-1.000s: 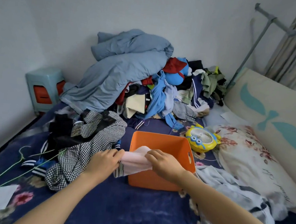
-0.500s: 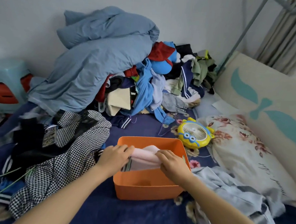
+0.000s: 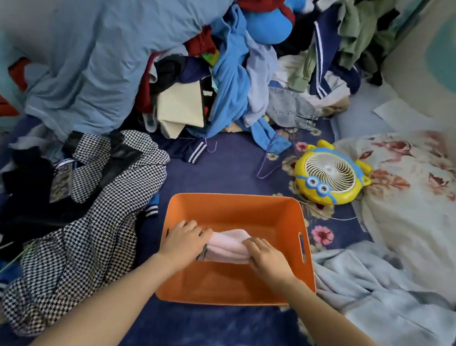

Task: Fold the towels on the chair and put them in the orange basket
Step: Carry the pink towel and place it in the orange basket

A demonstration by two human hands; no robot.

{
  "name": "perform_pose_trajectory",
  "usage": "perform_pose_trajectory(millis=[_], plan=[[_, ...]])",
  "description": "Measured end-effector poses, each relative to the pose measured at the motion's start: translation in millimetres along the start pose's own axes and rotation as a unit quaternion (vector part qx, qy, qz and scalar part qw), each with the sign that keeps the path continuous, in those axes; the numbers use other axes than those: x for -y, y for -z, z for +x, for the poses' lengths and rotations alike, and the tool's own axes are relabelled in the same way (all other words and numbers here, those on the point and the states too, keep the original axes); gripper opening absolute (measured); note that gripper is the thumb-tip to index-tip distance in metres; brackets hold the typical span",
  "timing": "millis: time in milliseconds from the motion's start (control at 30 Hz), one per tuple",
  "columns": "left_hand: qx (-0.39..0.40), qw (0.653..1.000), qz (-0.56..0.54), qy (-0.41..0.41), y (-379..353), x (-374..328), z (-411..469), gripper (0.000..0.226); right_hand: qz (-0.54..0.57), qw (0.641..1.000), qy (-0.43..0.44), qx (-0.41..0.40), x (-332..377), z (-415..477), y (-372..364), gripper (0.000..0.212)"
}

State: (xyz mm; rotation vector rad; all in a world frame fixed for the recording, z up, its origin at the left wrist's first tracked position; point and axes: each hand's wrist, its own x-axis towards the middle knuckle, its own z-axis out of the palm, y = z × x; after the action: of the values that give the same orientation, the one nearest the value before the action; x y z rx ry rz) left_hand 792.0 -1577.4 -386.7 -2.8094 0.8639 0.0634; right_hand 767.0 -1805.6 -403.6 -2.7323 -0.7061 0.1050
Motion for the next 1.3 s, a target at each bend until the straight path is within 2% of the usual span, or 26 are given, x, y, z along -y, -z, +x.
perform_pose_trajectory(millis=[100, 233, 300, 367, 433, 467, 533, 567, 600, 667, 733, 867, 967, 1133, 1300], plan=[[0.019, 1.000, -0.005, 0.019, -18, 1, 8, 0.043, 0.026, 0.998, -0.040, 0.037, -6, 8, -18, 0.037], [0.000, 1.000, 0.003, 0.028, -28, 8, 24, 0.028, 0.020, 0.999, -0.037, 0.009, -8, 23, -29, 0.041], [0.010, 0.999, -0.014, 0.037, -34, 8, 27, 0.033, 0.030, 0.999, -0.036, 0.000, -8, 31, -37, 0.047], [0.039, 0.998, -0.016, 0.054, -44, 4, 25, 0.029, 0.039, 0.997, -0.049, 0.046, -9, 37, -57, 0.059], [0.115, 0.991, -0.020, 0.065, -59, -2, 19, 0.026, 0.025, 0.991, -0.046, 0.121, -6, 41, -83, 0.060], [0.198, 0.977, -0.033, 0.067, -71, -8, 17, 0.034, 0.040, 0.983, -0.056, 0.170, -6, 44, -97, 0.057], [0.327, 0.943, -0.021, 0.055, -99, -22, 12, 0.047, 0.012, 0.948, -0.090, 0.304, -6, 45, -124, 0.062], [0.368, 0.928, -0.025, 0.055, -110, -28, 12, 0.053, 0.013, 0.927, -0.124, 0.355, -5, 46, -134, 0.067], [0.384, 0.920, -0.036, 0.060, -122, -34, 13, 0.059, 0.018, 0.917, -0.152, 0.369, -5, 48, -140, 0.072], [0.377, 0.919, -0.080, 0.077, -143, -43, 12, 0.068, 0.026, 0.912, -0.192, 0.362, -7, 49, -152, 0.077], [0.374, 0.913, -0.129, 0.095, -158, -49, 11, 0.067, 0.025, 0.905, -0.209, 0.368, -12, 51, -161, 0.078], [0.415, 0.873, -0.218, 0.136, -173, -50, 7, 0.066, 0.027, 0.896, -0.201, 0.394, -17, 56, -178, 0.079], [0.433, 0.859, -0.239, 0.134, -173, -47, 6, 0.064, 0.011, 0.891, -0.194, 0.409, -12, 62, -177, 0.083], [0.406, 0.874, -0.238, 0.120, -143, -40, 4, 0.061, -0.007, 0.891, -0.236, 0.387, 3, 58, -147, 0.081], [0.345, 0.906, -0.217, 0.116, -87, -21, -5, 0.053, -0.006, 0.906, -0.255, 0.337, 15, 40, -86, 0.061]])
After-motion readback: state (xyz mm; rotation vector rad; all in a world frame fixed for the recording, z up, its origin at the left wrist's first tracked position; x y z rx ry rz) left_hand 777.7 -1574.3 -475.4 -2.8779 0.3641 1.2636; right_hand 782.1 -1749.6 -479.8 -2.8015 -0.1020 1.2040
